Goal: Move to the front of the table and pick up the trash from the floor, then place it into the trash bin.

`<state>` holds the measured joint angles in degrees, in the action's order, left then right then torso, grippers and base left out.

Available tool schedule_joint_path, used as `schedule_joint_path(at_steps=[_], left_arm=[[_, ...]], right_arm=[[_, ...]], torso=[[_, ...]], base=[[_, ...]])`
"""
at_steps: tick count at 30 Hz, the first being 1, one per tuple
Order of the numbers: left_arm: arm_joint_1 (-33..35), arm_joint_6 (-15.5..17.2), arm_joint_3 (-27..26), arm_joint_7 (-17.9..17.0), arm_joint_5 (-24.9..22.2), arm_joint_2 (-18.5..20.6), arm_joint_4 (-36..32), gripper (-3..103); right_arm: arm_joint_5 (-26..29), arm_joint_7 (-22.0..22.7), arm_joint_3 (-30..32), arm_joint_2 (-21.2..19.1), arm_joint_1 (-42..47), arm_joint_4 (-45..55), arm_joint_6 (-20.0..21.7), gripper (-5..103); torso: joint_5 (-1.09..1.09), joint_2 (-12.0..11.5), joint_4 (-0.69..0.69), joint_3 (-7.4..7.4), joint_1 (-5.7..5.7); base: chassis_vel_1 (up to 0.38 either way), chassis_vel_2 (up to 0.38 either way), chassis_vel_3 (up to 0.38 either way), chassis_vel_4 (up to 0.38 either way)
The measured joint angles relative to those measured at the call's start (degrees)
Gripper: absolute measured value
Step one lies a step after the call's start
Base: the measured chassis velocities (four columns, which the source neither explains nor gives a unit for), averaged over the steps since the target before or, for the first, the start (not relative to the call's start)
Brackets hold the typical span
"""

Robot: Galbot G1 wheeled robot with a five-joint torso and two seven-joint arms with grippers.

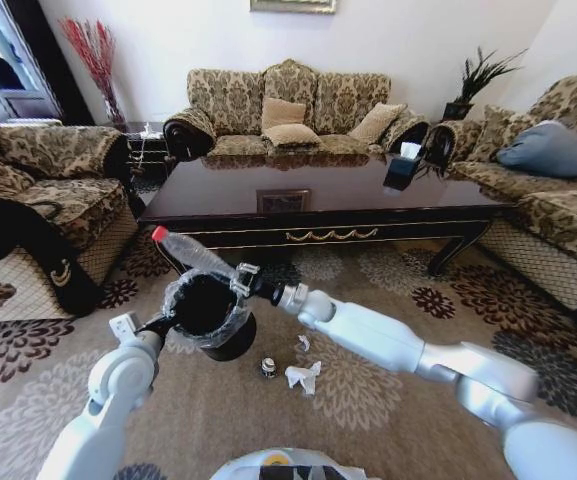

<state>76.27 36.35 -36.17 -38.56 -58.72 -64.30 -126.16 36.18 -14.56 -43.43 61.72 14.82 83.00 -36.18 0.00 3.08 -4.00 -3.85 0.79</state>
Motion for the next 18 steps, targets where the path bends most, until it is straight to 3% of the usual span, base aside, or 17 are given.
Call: schedule_joint_path(at_steps=[2,4,6,13,15,18], left_arm=[[0.10,-0.02,-0.13,0.00,-0.01,-0.01,-0.12,3],[0.33,-0.08,-0.17,0.01,0.00,-0.09,-0.25,3],[0.48,-0.11,-0.17,0.01,0.02,-0.14,-0.30,3],[1.05,-0.20,-0.76,0.10,0.13,-0.25,-0.72,3],[1.16,-0.21,-0.92,0.12,0.14,-0.23,-0.80,3],[1.78,-0.24,-1.66,0.19,0.17,-0.16,-1.16,3]], right_arm=[[-0.48,0.03,-0.13,0.09,0.53,0.23,-0.01,24],[-0.77,0.08,-0.17,0.38,1.18,0.36,-0.01,33],[-0.97,0.13,-0.21,0.61,1.57,0.48,-0.01,33],[-2.08,0.88,-0.98,1.32,3.04,0.83,0.06,66],[-2.12,0.93,-1.02,1.32,3.09,0.88,0.06,66],[-2.19,1.11,-1.06,1.06,3.10,1.10,0.09,82]], torso=[[0.00,0.00,-0.01,0.00,0.00],[0.00,0.00,0.00,0.00,-0.01],[0.00,0.00,0.00,0.00,-0.01],[0.00,0.00,0.00,0.00,-0.01],[0.00,0.00,0.00,0.00,-0.01],[0.00,0.00,0.01,0.00,-0.01]], base=[[0.000,0.000,0.000,0.000],[0.000,0.000,0.000,0.000],[0.000,0.000,0.000,0.000],[0.000,0.000,0.000,0.000],[0.000,0.000,0.000,0.000],[0.000,0.000,0.000,0.000]])
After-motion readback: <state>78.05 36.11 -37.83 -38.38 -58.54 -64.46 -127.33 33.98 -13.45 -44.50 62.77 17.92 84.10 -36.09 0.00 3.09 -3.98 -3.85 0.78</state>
